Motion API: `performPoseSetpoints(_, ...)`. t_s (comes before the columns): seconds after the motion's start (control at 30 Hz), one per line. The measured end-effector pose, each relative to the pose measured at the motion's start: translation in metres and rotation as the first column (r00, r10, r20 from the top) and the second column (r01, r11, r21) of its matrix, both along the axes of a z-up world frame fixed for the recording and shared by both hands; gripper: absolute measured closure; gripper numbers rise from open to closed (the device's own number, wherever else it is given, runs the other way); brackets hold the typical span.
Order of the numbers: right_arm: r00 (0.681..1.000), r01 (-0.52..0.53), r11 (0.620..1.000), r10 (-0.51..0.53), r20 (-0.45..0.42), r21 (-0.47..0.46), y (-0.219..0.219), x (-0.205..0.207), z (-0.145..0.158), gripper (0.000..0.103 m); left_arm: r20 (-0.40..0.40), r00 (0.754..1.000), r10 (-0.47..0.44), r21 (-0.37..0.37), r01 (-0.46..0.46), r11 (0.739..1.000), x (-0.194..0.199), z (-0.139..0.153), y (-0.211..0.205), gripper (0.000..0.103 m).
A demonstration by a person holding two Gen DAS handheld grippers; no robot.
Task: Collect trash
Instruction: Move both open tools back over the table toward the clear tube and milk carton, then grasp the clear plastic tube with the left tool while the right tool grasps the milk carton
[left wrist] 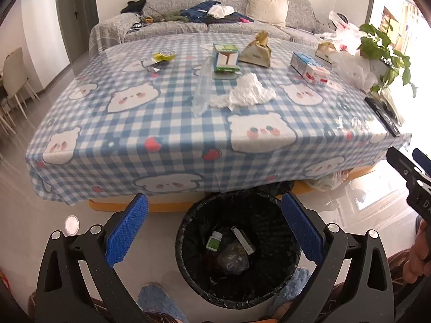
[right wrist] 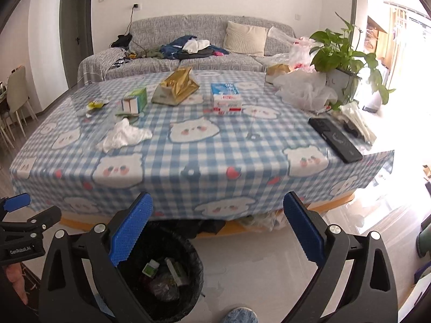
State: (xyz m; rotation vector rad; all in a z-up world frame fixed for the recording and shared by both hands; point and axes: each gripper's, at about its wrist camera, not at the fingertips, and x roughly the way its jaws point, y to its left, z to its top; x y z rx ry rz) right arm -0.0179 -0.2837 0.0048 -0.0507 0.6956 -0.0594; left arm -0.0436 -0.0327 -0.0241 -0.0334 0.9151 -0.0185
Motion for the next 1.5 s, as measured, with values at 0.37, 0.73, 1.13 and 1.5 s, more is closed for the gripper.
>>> performPoseSetpoints(0.37,1.000,0.005,1.000,-0.005,0.024,-0.008,-0.007,0.037,0.024,0.009,0.001,1.000,0.028,-0.004,-0.028,1.000,0.034,0.018,0.018,0.006)
performPoseSetpoints(0.73,1.000,-0.015,1.000,0.015,0.000,-0.014,-0.002,0.082,0.019,0.009,0.003,0.999,0.050,0.015,-0.050,0.999,0.076,0.030,0.023,0.006)
performPoseSetpoints(1.13,0.999,-0.028,0.998,0.027,-0.019,-0.053,-0.004,0.150,0.015,0.009,-0.011,0.999,0.053,0.055,-0.052,0.997,0.145,0.032,0.022,0.007)
performPoseSetpoints(1.5,0.997,-0.055,0.998,0.054,-0.061,-0.019,-0.007,0.216,0.009,0.009,-0.060,0.996,0.067,0.059,-0.063,0.996,0.201,0.016,0.027,0.007)
